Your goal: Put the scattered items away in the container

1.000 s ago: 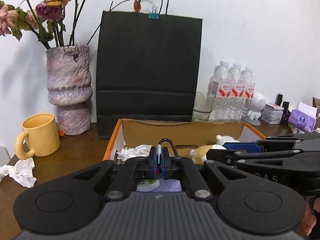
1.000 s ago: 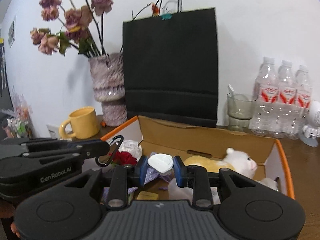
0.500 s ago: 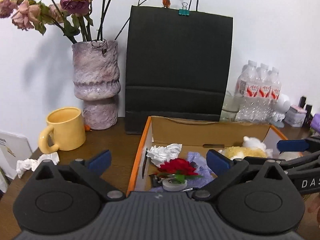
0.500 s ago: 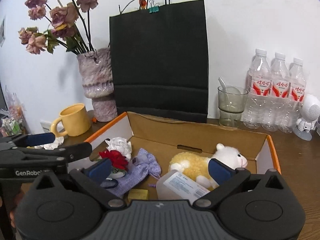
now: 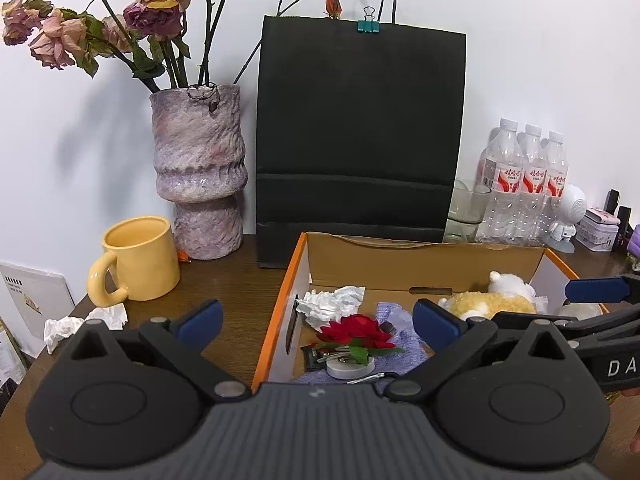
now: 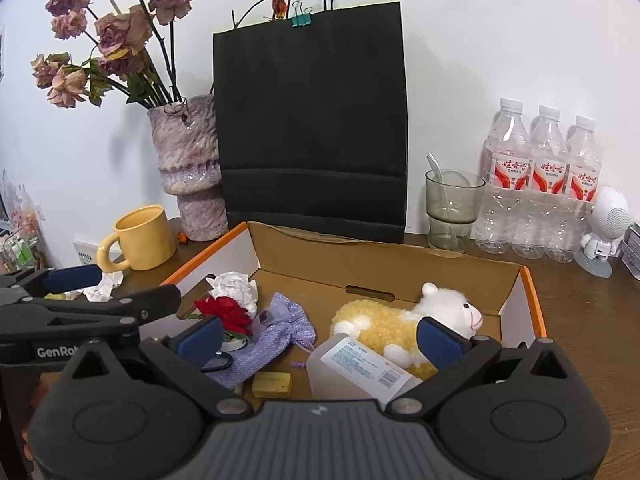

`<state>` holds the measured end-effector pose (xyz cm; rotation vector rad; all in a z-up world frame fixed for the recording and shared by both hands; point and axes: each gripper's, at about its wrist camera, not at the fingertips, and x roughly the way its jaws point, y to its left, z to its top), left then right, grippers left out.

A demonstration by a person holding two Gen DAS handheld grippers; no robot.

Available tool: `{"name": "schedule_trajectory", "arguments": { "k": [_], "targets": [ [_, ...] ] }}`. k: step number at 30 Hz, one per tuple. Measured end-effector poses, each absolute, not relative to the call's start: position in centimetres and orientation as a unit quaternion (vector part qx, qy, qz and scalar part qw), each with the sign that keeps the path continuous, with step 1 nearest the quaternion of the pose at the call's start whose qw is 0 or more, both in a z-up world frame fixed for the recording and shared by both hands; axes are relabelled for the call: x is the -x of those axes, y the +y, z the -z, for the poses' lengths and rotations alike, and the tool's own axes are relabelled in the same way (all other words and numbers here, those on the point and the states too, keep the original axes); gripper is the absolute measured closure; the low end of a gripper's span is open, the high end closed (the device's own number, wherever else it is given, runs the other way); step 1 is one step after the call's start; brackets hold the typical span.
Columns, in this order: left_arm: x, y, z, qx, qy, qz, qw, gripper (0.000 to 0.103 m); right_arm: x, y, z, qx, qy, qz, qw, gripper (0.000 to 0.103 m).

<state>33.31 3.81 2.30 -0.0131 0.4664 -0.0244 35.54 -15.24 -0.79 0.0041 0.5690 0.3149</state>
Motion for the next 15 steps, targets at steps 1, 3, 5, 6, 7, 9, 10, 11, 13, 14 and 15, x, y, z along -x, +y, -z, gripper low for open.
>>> {"name": "schedule_trajectory", "arguments": {
  "k": [1, 3, 5, 6, 7, 9, 10, 11, 13, 14, 15],
  "targets": [
    [-33.3, 3.7, -2.4, 0.007, 0.232, 0.013, 0.973, 0.0, -35.4, -15.3, 0.7, -0.004, 0.281, -0.154, 0.947, 0.0],
    [-32.9, 3.5, -2.5, 0.004, 0.232, 0.013, 0.973, 0.0, -35.0, -15.5, 0.6, -0.006, 0.283, -0.151, 0.947, 0.0],
    [-32.4, 3.1, -2.8, -0.001, 0.229, 0.017, 0.973, 0.0, -34.4, -15.7, 0.4, -0.008, 0.286, -0.146, 0.947, 0.0],
    [-32.1, 3.0, -2.9, 0.0, 0.228, 0.021, 0.973, 0.0, -34.0, -15.9, 0.2, -0.009, 0.287, -0.143, 0.947, 0.0],
    [-31.8, 3.0, -3.1, 0.002, 0.229, 0.024, 0.973, 0.0, -33.6, -16.0, 0.0, -0.009, 0.286, -0.139, 0.948, 0.0],
    [-31.2, 2.8, -3.5, 0.006, 0.232, 0.03, 0.972, 0.0, -32.7, -16.2, -0.5, -0.01, 0.285, -0.134, 0.949, 0.0],
    [-30.8, 2.7, -3.7, 0.006, 0.231, 0.032, 0.973, 0.0, -32.2, -16.3, -0.7, -0.011, 0.284, -0.132, 0.95, 0.0],
    [-30.3, 2.7, -3.9, 0.006, 0.229, 0.033, 0.973, 0.0, -31.7, -16.5, -1.0, -0.012, 0.284, -0.13, 0.95, 0.0],
    [-29.4, 2.5, -4.3, 0.0, 0.227, 0.036, 0.973, 0.0, -30.7, -16.6, -1.4, -0.014, 0.285, -0.125, 0.95, 0.0],
    [-29.1, 2.5, -4.5, -0.001, 0.228, 0.037, 0.973, 0.0, -30.2, -16.7, -1.6, -0.015, 0.285, -0.12, 0.951, 0.0],
    [-28.8, 2.5, -4.6, -0.003, 0.231, 0.038, 0.972, 0.0, -29.8, -16.8, -1.8, -0.017, 0.285, -0.116, 0.951, 0.0]
  ]
}}
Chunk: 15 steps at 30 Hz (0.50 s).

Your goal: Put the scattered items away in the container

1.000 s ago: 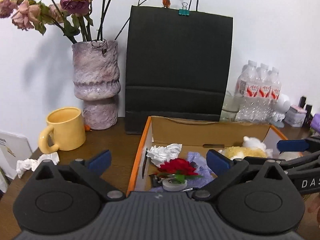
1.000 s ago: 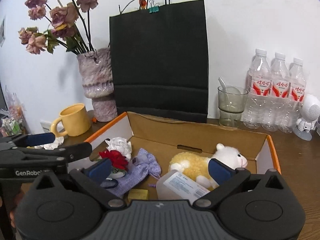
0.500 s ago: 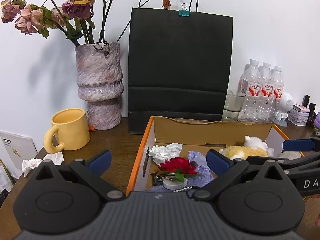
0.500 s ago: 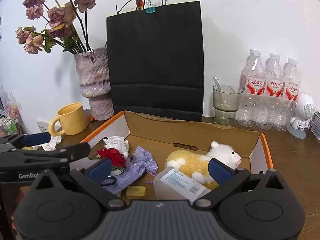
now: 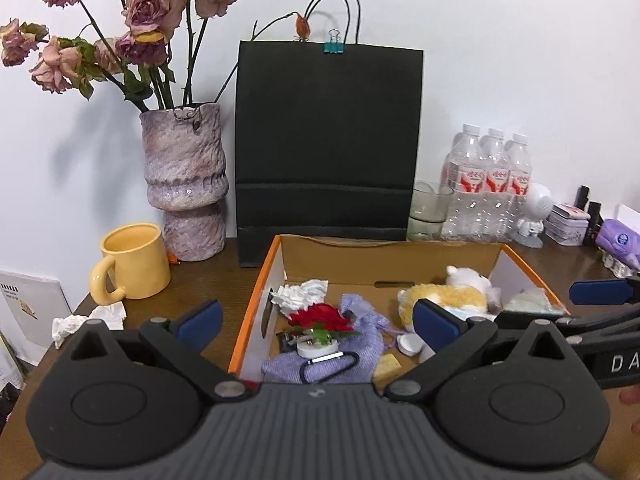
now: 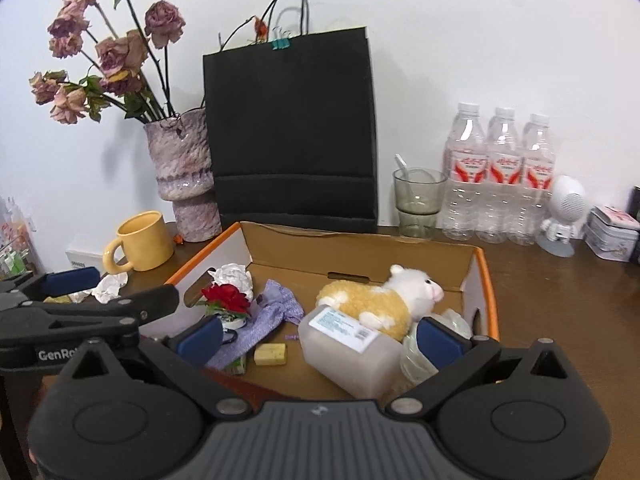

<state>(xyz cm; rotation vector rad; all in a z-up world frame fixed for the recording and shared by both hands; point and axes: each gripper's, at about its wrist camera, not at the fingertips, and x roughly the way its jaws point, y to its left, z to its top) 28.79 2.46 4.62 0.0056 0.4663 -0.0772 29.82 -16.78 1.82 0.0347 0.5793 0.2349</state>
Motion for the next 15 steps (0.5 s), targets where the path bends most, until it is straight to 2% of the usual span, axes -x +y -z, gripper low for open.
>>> {"name": "schedule_trajectory", "arguments": {
  "k": [15],
  "targets": [
    [-23.8, 2.3, -5.7, -0.044, 0.257, 0.023, 0.965, 0.0, -23.5, -16.6, -2.9, -0.021, 0.3, -0.059, 0.952, 0.0]
  ]
}}
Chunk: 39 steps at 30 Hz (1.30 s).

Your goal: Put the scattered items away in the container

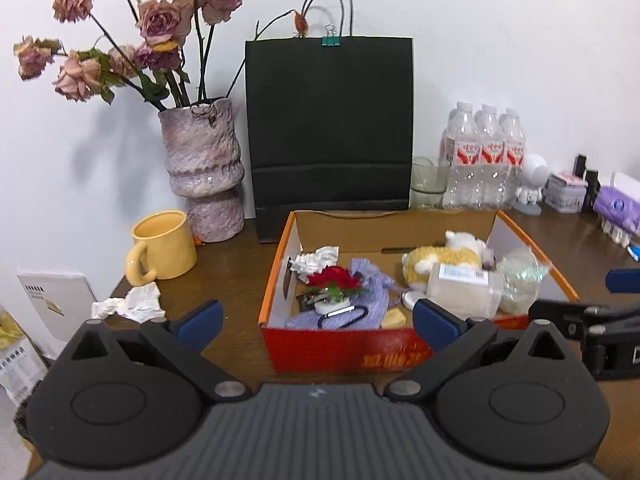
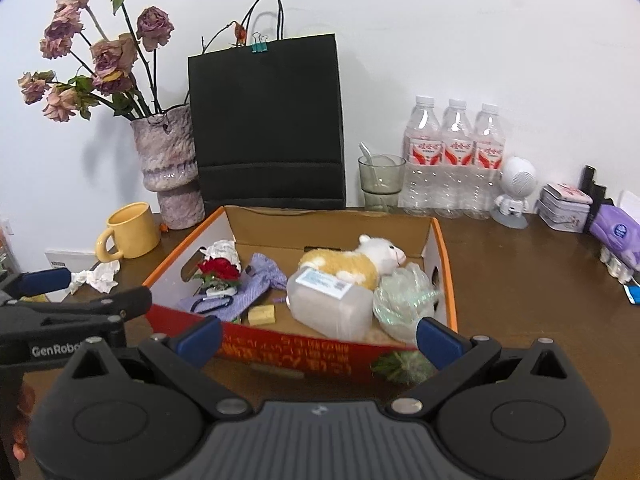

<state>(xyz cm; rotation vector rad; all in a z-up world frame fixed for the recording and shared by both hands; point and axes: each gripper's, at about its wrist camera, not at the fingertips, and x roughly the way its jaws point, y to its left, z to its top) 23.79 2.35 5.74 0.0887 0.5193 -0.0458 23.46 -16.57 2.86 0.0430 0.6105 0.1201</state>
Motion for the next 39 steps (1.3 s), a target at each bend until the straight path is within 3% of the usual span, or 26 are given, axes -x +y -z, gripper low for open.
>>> {"name": "schedule_trajectory", "arguments": {
  "k": [39],
  "targets": [
    [-17.9, 2.3, -5.6, -0.047, 0.298, 0.033, 0.953, 0.0, -16.5, -15.1, -3.6, -0.015, 0.315, -0.018, 0.949, 0.0]
  ]
}}
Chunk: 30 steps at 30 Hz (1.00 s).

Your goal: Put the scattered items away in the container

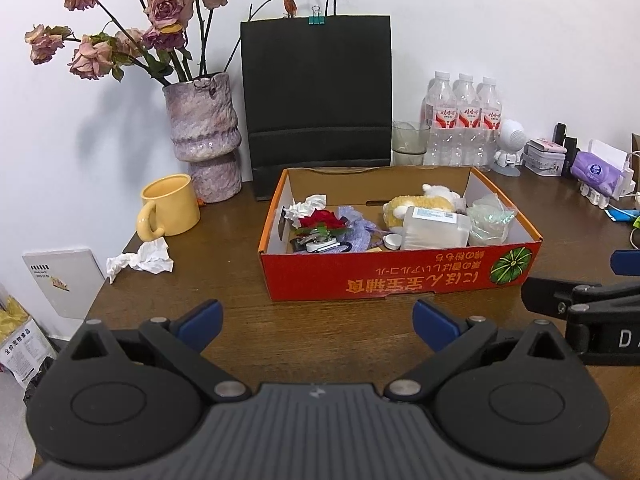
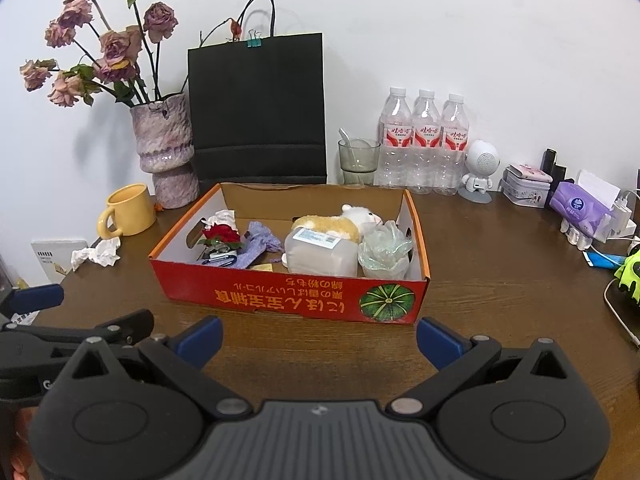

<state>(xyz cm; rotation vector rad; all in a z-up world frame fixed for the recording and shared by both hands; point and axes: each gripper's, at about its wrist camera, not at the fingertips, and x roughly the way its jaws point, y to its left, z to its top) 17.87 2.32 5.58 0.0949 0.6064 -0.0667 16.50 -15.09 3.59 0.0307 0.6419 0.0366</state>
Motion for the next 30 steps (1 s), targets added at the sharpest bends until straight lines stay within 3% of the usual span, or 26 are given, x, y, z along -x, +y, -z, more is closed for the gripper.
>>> {"name": "schedule_trajectory", "arguments": {
  "k": [30],
  "targets": [
    [-18.13, 1.94, -5.42, -0.044, 0.308, 0.032, 0.95, 0.0, -16.6, -15.65, -3.4, -0.016, 0.315, -0.019, 0.949, 0.0]
  ]
}}
